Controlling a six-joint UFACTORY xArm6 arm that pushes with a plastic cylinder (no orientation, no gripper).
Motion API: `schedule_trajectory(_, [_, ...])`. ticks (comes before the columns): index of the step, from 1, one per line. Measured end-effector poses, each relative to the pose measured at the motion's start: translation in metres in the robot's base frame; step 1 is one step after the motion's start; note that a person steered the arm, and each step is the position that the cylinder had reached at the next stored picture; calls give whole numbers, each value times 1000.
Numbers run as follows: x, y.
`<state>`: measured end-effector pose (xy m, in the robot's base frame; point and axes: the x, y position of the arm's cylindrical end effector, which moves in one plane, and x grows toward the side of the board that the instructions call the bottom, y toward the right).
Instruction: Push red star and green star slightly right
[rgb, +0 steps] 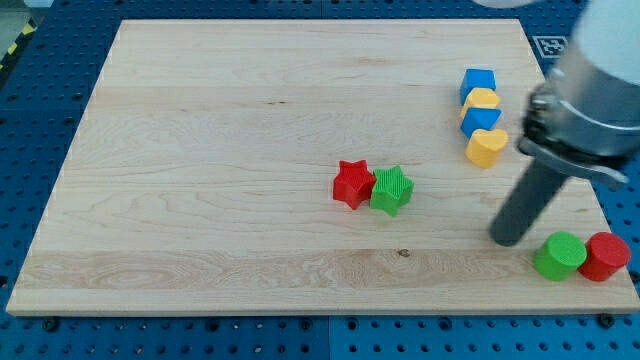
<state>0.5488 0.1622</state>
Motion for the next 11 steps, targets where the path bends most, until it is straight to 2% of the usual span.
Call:
schedule_trajectory(3, [-11,-195])
schedule_trajectory(4, [-47,-248])
schedule_trajectory(5, [-69,-246])
schedule_trajectory(7, [-69,-187])
schedule_trajectory(10, [-35,-135])
schedule_trajectory(11, [-36,-125])
